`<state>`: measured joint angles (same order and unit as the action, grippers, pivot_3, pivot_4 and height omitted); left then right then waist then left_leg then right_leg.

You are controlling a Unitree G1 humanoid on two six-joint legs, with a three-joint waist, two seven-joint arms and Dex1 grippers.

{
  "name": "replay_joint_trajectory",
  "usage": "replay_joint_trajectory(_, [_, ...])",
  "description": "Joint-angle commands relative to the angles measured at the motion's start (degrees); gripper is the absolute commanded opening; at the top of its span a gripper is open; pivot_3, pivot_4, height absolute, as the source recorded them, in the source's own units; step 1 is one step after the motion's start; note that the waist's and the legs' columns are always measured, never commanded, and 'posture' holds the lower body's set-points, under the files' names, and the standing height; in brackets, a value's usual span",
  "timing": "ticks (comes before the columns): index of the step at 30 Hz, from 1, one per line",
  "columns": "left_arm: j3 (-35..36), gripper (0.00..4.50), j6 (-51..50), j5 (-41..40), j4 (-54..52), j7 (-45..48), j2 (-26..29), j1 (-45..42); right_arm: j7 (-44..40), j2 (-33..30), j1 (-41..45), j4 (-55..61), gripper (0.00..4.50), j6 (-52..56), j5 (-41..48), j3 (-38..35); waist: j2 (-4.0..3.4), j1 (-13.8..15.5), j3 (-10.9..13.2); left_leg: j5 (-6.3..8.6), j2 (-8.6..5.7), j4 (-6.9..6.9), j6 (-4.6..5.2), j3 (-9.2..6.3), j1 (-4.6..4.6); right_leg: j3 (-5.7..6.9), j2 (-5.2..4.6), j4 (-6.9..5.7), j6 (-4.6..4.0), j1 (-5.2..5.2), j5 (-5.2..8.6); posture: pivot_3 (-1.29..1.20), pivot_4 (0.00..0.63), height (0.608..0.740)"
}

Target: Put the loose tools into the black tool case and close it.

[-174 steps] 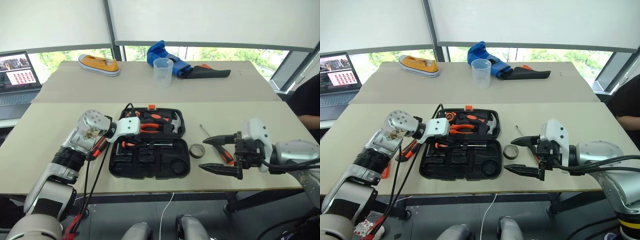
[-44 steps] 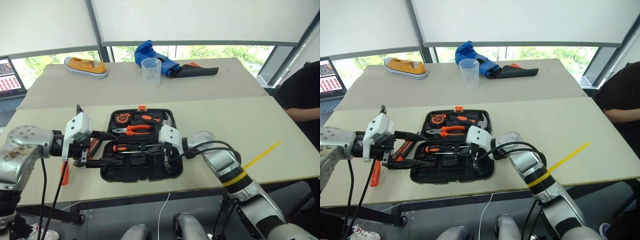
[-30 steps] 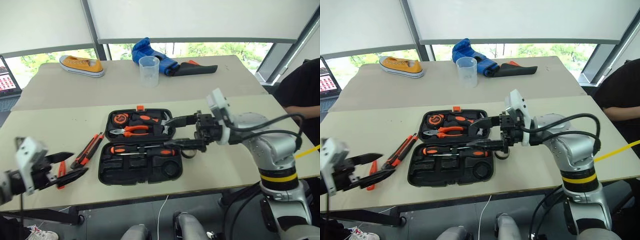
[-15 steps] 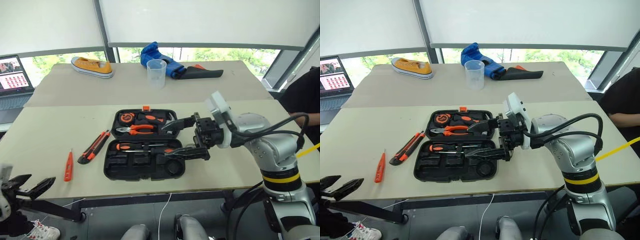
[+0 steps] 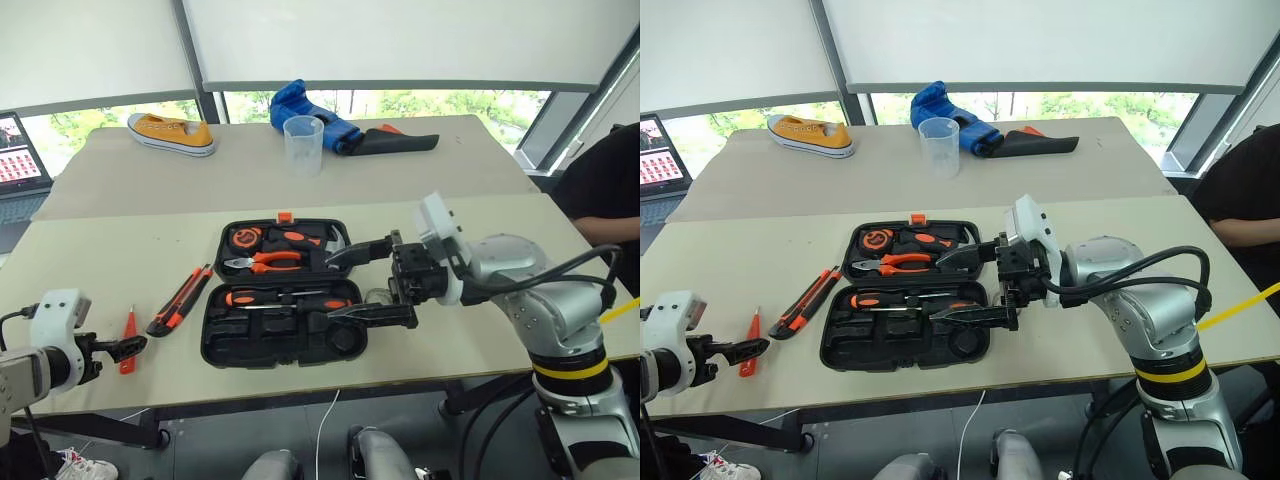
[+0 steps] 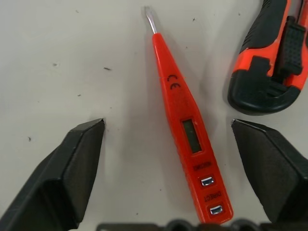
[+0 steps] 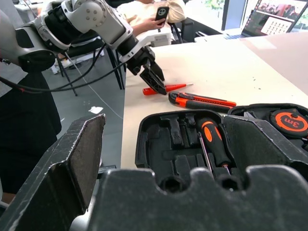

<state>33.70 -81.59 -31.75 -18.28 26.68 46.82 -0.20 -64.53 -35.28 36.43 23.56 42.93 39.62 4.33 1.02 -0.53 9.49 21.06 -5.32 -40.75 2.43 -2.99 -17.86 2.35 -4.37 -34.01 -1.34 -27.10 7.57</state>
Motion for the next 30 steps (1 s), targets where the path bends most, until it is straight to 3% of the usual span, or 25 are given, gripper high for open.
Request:
replay_joint_trajectory(1, [-3.67, 2.64, -1.13, -0.49, 2.08, 1.11, -0.67, 1.00, 0.94, -1.07, -0.48, 2.96, 4.50, -0.07, 2.10, -2.00, -0.05, 0.15, -0.03, 0.04, -0.01, 0.00, -0.07, 0.01, 0.04, -0.02, -0.02, 0.00, 0.01, 0.06, 0.00, 0.00, 0.150, 0.724])
replay_joint_trajectory(6, [-3.68, 0.83, 4.13, 2.05, 5.51, 1.07, 1.10, -0.25, 1.10, -2.69, -1.50, 3.37, 4.50, 0.97, 3.11, -2.51, -0.08, 0.29, -0.04, 0.05, -0.01, 0.00, -0.09, 0.06, 0.26, -0.09, -0.02, -0.03, 0.03, 0.22, 0.02, 0.00, 0.150, 0.724])
replay_joint_trajectory(8, [-5.12, 0.42, 10.39, 4.10, 7.83, 2.84, 3.41, -0.47, 0.48, -3.90, -2.13, 3.71, 4.50, 2.97, 5.45, -3.17, -0.08, 0.53, -0.04, 0.05, -0.01, 0.00, -0.09, 0.05, 0.27, -0.08, -0.02, -0.04, 0.02, 0.24, 0.02, 0.00, 0.150, 0.724])
replay_joint_trajectory(12, [-8.16, 0.42, 25.86, 4.85, 13.13, 12.69, 8.86, -6.52, 0.25, -6.82, -4.53, 5.62, 4.50, 3.62, 7.23, -3.97, 0.03, 1.21, 0.01, 0.03, 0.06, -0.03, -0.14, 0.03, 0.22, -0.08, -0.03, -0.04, 0.01, 0.25, 0.01, 0.00, 0.150, 0.724])
replay_joint_trajectory(18, [-19.54, 0.42, 43.07, 2.70, 16.50, 37.90, 15.58, -20.76, 2.47, -10.03, -9.53, 9.40, 4.50, 4.20, 9.24, -6.45, 0.29, 1.23, 0.01, 0.00, 0.06, -0.26, -0.15, -0.07, -0.26, 0.01, -0.05, -0.01, -0.04, -0.01, -0.02, 0.00, 0.150, 0.724])
replay_joint_trajectory(26, [-45.64, 0.42, 60.04, 16.35, 23.46, 59.10, 12.01, -37.91, 8.15, -11.46, -13.99, 13.99, 4.50, 6.31, 13.76, -9.84, 0.27, 0.12, 0.02, -0.25, 0.07, -0.20, 0.33, -0.01, -0.43, 0.12, -0.06, 0.05, -0.06, -0.09, -0.05, 0.00, 0.150, 0.724])
replay_joint_trajectory(30, [-50.97, 0.42, 63.63, 20.71, 28.00, 63.05, 9.17, -41.67, 11.26, -11.77, -16.15, 15.97, 4.50, 6.18, 14.70, -10.81, 0.29, 0.10, 0.03, -0.25, 0.09, -0.23, 0.36, -0.05, -0.51, 0.03, -0.07, 0.11, -0.07, -0.11, -0.06, 0.00, 0.150, 0.724])
